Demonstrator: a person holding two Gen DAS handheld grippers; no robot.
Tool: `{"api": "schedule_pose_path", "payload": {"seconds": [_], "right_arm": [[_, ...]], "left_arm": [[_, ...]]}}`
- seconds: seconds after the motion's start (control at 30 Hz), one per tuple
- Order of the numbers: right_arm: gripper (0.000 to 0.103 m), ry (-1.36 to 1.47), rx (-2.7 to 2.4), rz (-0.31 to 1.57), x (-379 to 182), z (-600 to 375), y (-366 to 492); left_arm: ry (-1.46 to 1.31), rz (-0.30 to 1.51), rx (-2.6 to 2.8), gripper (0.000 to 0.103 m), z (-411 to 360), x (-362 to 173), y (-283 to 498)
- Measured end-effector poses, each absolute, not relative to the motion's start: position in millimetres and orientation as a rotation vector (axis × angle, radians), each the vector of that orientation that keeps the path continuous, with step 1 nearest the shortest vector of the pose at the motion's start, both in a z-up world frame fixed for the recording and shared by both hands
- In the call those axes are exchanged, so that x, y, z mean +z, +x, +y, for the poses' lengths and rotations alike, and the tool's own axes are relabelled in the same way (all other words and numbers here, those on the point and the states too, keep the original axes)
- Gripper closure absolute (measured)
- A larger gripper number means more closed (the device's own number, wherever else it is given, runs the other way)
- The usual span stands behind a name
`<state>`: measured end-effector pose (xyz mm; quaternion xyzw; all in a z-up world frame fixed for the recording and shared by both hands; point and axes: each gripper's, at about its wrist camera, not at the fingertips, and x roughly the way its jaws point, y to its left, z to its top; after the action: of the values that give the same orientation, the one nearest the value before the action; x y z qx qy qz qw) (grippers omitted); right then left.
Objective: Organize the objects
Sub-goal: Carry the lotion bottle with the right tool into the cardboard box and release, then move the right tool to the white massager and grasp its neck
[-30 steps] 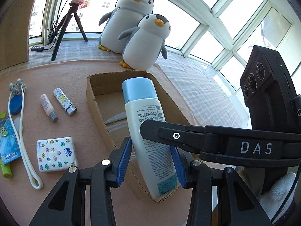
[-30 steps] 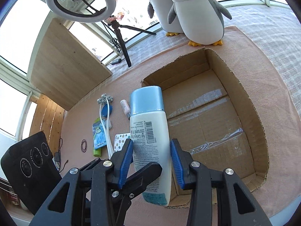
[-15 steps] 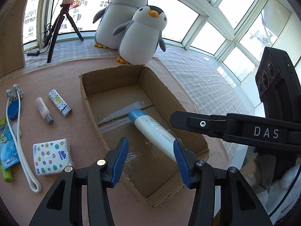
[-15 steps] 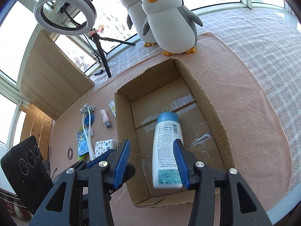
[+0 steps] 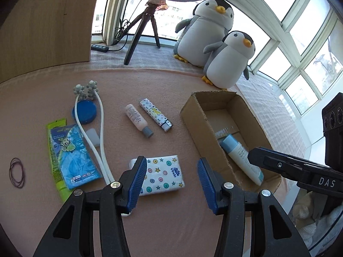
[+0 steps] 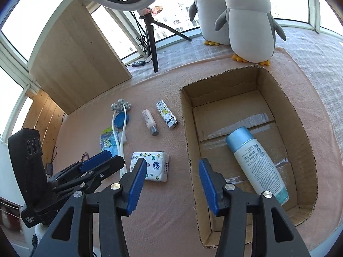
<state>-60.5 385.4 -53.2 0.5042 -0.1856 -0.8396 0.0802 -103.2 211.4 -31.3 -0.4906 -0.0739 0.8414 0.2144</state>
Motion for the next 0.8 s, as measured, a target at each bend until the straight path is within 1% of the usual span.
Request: {"api": "schedule_pose_path", "payload": {"seconds": [0.07, 0.13, 0.2, 0.37, 0.57, 0.8], "right_arm": [[0.056, 1.512, -2.487, -0.523, -56.0, 365.3, -67.2], [0.056, 1.518, -2.463, -0.487, -59.2, 344.1, -74.0], [0.056, 1.528, -2.446, -0.444, -63.4, 323.0, -81.2], [0.054, 1.565, -2.418, -0.326, -78.2, 275.1, -102.3], [0.054, 1.618, -2.379, -0.218, -103.6, 235.0, -124.5], [0.055, 1.668, -2.339, -0.212, -125.2, 216.5, -140.5]], "left_arm": [[-1.384, -0.200, 2.365, 0.049, 188.7, -33.6, -111.5], [-1.412, -0.201, 2.382, 0.043, 166.4, -37.6, -120.7], [-1.442, -0.206, 2.404, 0.040, 144.5, -43.4, -130.6], [-1.521, -0.242, 2.443, 0.039, 100.8, -58.6, -159.6], [-1.578, -0.196, 2.435, 0.038, 86.0, -76.2, -195.1], [-1.589, -0.209, 2.416, 0.038, 87.6, -90.4, -225.9]]}}
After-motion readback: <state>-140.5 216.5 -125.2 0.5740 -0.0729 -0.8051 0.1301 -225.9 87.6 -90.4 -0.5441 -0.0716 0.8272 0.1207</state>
